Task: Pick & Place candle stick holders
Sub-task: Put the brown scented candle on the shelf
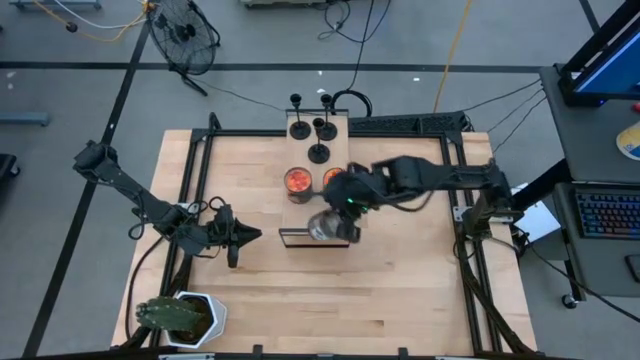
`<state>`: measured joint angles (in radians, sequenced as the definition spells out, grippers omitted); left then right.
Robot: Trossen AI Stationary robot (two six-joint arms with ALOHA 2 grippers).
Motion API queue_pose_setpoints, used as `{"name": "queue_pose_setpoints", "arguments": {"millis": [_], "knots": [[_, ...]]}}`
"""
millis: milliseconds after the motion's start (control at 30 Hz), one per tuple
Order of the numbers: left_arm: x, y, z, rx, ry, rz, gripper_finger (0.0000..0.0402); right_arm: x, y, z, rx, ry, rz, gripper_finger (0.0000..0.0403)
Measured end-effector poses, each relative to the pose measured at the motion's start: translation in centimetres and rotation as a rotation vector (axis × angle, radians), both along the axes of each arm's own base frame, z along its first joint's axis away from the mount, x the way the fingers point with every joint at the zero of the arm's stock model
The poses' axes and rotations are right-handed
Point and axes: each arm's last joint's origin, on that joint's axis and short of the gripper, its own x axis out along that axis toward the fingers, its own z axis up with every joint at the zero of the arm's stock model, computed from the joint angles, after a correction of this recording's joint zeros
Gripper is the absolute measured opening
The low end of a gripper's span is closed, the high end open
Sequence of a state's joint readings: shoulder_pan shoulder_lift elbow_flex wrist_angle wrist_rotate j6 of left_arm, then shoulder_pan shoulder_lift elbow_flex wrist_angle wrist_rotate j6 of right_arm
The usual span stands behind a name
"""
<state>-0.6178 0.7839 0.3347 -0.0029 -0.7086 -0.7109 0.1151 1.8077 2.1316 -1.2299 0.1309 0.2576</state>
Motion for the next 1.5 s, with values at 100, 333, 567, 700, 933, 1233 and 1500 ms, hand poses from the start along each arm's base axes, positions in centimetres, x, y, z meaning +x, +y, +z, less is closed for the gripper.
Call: {"name": "queue_pose_setpoints", "arguments": {"millis": [100, 333, 567, 700, 933, 1233, 1500], "knots": [[0.0, 0.0, 0.0, -0.002, 0.0, -0.001, 0.004, 1.0, -1.2, 0.4, -0.031, -0.017, 0.005, 0.0], [0.0, 0.0, 0.1, -0.007, -0.005, -0.003, 0.004, 2.1, -3.5, 0.1, -0.068, 0.0, -0.001, 0.0], [0.0, 0.0, 0.1, -0.012, -0.007, -0.002, 0.004, 2.9, -4.4, -1.0, -0.094, 0.044, 0.015, 0.0], [0.0, 0.0, 0.1, -0.012, -0.007, -0.002, 0.004, 3.1, -4.6, -1.4, -0.121, 0.065, 0.024, 0.0], [0.0, 0.0, 0.1, -0.016, -0.009, -0.001, 0.004, 4.0, -4.7, -2.5, -0.137, 0.091, 0.04, 0.0], [0.1, -0.1, 0.2, -0.012, -0.017, -0.004, 0.004, 4.8, -4.6, -3.5, -0.153, 0.114, 0.068, 0.0], [0.1, -0.1, 0.2, -0.006, -0.017, -0.006, 0.004, 4.7, -4.6, -3.3, -0.159, 0.105, 0.07, 0.0]]}}
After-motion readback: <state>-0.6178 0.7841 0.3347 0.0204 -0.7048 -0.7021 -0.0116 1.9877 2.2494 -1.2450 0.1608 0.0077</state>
